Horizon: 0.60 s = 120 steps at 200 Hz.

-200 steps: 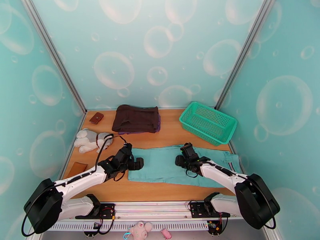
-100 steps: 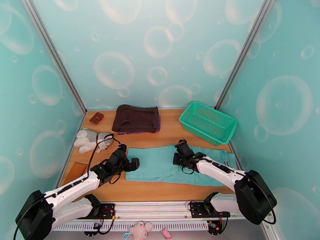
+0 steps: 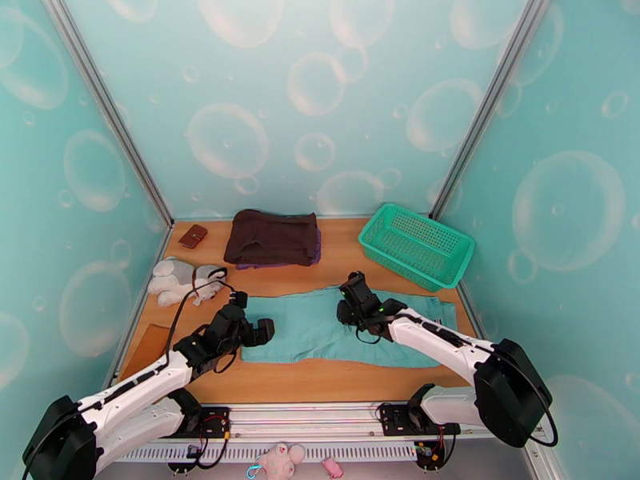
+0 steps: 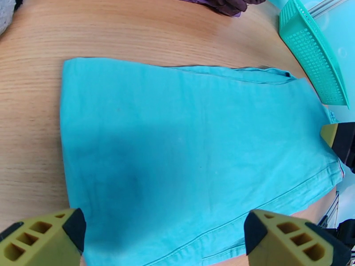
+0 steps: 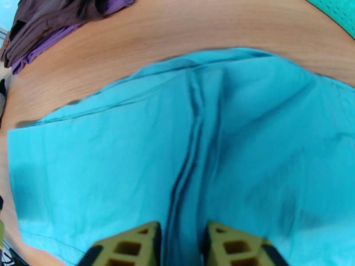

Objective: Fold and stack the trousers

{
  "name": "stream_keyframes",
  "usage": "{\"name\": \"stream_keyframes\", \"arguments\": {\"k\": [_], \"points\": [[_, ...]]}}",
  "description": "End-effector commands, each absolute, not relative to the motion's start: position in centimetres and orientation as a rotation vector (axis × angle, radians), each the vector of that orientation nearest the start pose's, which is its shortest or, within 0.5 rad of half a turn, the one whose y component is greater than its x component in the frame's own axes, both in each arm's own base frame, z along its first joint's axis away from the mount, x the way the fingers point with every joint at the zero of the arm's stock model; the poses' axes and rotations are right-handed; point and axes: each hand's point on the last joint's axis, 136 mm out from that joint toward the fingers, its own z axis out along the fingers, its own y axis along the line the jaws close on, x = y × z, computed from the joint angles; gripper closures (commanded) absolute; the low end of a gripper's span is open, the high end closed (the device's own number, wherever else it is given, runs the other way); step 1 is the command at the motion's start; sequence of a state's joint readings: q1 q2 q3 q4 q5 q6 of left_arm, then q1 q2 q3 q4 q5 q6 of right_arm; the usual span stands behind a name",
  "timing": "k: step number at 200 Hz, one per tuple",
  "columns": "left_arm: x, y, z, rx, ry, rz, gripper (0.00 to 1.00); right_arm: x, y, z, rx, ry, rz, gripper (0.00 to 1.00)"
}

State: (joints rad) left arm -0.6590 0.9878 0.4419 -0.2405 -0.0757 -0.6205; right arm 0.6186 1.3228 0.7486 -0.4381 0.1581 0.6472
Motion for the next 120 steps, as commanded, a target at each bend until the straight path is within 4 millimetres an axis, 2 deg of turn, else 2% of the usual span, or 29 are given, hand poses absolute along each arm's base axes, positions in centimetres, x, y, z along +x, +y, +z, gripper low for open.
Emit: {"name": "stream_keyframes", "arguments": {"k": [1, 19, 42, 59, 84, 120], "points": [[23.7, -16.6, 8.6, 0.025, 2.413, -0.527, 0.01, 27.0, 16.3, 6.6, 0.127, 2.619, 0.282, 0.7], [23.7, -16.6, 8.6, 0.03, 2.416, -0.521, 0.01, 27.2, 17.0, 7.0, 0.118, 2.603, 0.331, 0.78], [23.8, -16.6, 8.6, 0.031, 2.414, -0.518, 0.01, 27.6, 17.6, 7.7, 0.103, 2.595, 0.332, 0.92], [23.7, -16.3, 8.6, 0.031, 2.412, -0.508, 0.01, 27.9, 18.1, 8.1, 0.087, 2.593, 0.313, 0.92], [23.6, -15.8, 8.7, 0.03, 2.4, -0.482, 0.01, 28.2, 19.7, 9.2, 0.054, 2.579, 0.322, 1.0], [24.4, -15.2, 10.8, -0.004, 2.334, -0.471, 0.01, 28.4, 23.1, 11.9, 0.006, 2.545, 0.299, 1.0]]}}
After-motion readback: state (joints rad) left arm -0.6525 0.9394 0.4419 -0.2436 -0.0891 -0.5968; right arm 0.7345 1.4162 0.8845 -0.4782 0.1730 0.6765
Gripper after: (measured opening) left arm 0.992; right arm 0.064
